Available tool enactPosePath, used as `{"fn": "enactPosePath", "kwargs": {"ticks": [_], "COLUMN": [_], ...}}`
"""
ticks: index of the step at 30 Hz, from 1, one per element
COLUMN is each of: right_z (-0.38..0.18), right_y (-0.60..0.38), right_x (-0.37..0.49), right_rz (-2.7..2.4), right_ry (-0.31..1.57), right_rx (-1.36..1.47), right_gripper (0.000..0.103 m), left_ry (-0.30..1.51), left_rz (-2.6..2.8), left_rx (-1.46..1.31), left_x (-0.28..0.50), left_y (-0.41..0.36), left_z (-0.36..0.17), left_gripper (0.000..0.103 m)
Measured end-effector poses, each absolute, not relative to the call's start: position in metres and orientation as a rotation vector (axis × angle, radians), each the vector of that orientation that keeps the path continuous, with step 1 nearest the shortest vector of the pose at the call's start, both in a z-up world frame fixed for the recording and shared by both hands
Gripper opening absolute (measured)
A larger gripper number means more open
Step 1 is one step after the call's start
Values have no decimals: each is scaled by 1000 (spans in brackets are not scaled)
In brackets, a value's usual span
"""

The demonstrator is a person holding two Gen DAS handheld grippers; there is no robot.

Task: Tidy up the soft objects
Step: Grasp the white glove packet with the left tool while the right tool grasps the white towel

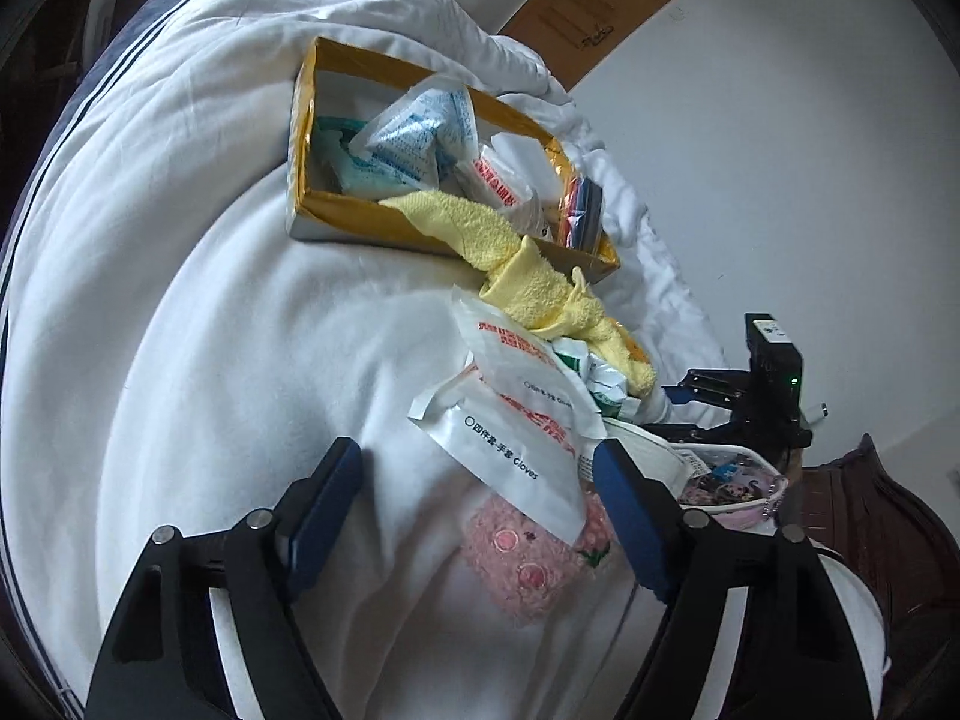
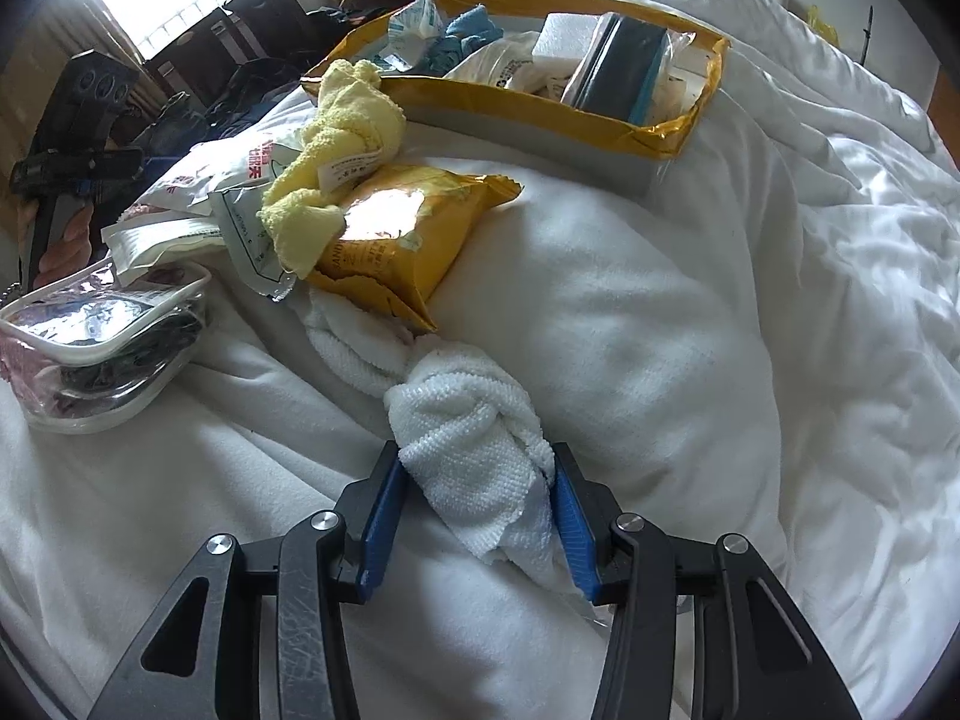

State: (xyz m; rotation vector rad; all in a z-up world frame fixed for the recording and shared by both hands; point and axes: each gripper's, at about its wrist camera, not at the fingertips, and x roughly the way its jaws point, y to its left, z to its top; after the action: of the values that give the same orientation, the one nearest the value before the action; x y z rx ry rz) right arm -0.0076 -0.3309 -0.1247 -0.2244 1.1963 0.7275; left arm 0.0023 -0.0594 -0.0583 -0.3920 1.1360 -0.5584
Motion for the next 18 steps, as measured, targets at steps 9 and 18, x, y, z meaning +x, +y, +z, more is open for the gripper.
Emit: {"fn": "enactPosePath", "kwargs": {"ticks": [9,18], "right_z": [-126,-121], "right_y": [-324,-321], "right_x": [-9,-16], "right_rz": [712,696], "right_ry": [1192,1180], "right_rx": [-236,-249], "right_gripper": [51,51], "left_ry": [1119,1080], "left_rz": [-525,-559], "left_rx": [-280,-339], "left_x": [-3,-1], "left_y": [-74,-74], "left_z": [-58,-52], "left_gripper": [47,18]}}
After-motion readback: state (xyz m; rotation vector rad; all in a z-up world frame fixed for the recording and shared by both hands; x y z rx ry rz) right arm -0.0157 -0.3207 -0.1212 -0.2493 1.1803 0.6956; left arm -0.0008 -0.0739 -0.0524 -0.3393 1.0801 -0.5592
